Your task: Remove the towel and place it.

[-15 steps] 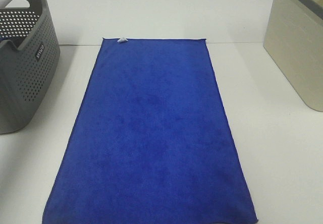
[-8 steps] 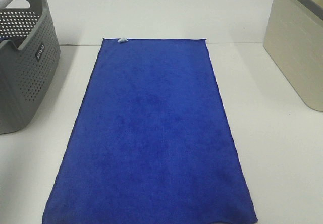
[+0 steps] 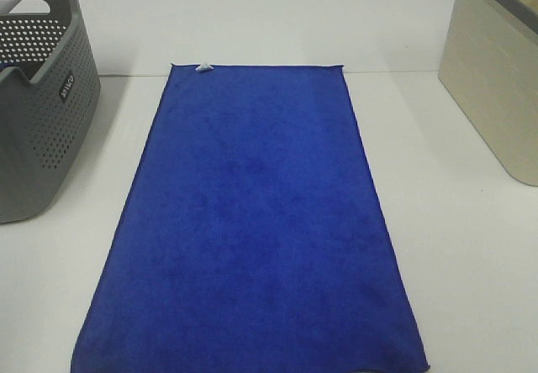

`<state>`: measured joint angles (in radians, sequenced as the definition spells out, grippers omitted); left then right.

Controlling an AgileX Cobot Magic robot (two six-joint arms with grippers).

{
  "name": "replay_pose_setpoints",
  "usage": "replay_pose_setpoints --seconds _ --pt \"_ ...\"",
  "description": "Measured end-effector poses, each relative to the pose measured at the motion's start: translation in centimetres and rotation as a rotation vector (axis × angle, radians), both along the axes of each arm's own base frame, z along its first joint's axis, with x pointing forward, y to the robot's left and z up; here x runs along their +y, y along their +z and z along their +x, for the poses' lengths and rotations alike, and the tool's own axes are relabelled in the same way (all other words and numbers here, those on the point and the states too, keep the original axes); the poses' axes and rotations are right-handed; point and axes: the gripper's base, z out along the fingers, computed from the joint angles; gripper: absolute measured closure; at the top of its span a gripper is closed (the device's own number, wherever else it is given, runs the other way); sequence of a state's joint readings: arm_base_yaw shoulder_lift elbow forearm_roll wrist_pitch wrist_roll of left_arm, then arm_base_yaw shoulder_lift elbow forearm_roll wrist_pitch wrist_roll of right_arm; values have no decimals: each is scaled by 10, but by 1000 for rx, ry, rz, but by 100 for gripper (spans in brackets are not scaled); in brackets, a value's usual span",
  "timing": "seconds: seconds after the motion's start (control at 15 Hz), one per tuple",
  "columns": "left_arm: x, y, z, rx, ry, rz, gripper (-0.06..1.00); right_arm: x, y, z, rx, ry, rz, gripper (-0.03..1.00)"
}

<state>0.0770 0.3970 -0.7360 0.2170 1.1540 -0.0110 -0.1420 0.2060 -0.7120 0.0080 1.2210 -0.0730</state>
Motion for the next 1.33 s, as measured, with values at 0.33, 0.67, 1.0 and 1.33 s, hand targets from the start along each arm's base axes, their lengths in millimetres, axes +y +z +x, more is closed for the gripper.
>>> replay_pose_setpoints --seconds 0.33,0.67,1.0,1.33 --pt "-6 -23 -45 -153 -38 -22 16 7 -11 -33 -161 101 -31 22" --pt "-16 -43 -64 -193 -128 -54 15 10 -33 -24 -100 130 14 22" --pt "-22 -52 -51 -231 -211 -75 15 11 -61 -5 -58 144 60 22" --pt "-23 -52 -48 -254 -217 -82 15 11 -63 -3 -71 156 65 22"
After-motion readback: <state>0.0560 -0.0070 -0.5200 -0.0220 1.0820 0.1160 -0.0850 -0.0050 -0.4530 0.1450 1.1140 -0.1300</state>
